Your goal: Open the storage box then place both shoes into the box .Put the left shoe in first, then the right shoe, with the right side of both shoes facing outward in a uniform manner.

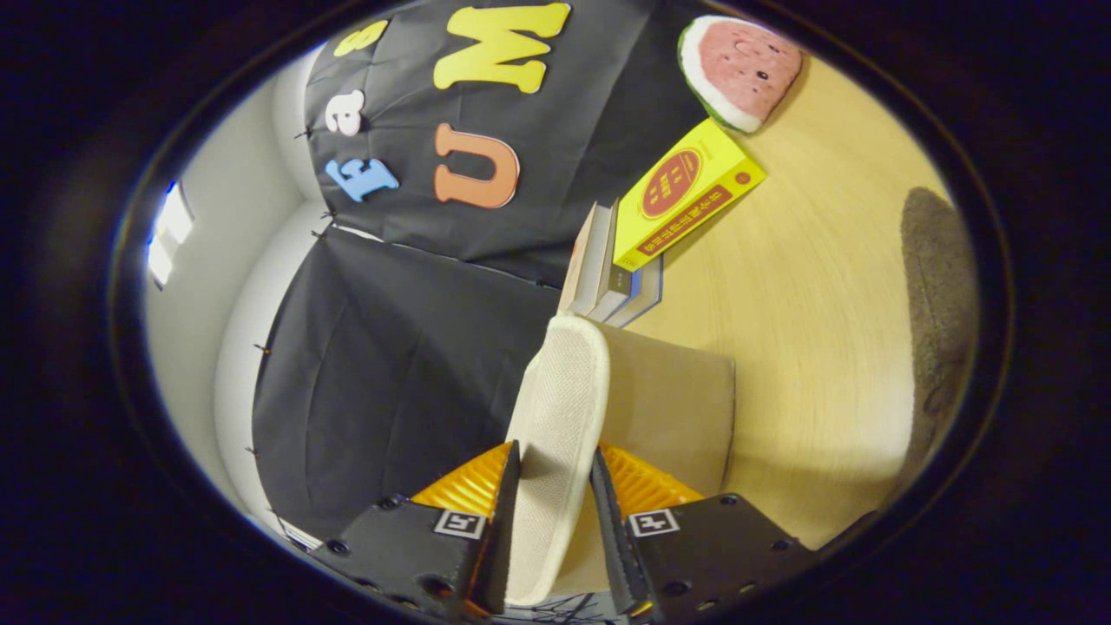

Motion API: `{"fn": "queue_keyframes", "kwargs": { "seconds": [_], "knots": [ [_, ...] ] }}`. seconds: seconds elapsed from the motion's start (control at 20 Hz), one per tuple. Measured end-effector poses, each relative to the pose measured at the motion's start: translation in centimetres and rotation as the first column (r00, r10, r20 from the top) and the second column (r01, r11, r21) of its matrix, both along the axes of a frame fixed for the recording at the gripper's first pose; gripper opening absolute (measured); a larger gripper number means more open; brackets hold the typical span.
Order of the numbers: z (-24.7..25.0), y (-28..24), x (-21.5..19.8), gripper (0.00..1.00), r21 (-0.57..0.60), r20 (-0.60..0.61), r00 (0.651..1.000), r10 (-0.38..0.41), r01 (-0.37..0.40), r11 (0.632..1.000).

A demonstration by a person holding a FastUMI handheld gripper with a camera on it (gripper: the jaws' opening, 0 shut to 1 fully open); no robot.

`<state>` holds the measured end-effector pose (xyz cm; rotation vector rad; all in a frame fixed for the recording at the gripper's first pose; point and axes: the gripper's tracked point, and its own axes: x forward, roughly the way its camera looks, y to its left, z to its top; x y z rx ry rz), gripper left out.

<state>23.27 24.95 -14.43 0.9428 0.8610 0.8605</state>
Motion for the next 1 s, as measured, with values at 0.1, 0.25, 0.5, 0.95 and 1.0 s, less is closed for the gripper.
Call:
{"fn": "queue_keyframes", "kwargs": {
  "seconds": [0.1,0.25,0.5,0.95,1.0],
  "knots": [
    [0.6,-0.1,0.0,0.20,-0.031,0.033,0.999,-0.001,0.002,1.000],
    [2.0,-0.8,-0.4,0.04,-0.090,0.057,0.998,-0.012,0.017,0.996],
    [6.2,1.3,-0.8,0.04,-0.158,0.128,0.991,-0.027,0.047,0.986],
    [16.8,10.3,-3.4,0.04,-0.222,0.260,0.965,0.020,0.039,0.974],
    [17.5,11.7,-3.7,0.04,-0.227,0.268,0.963,0.027,0.036,0.973]
  ]
}}
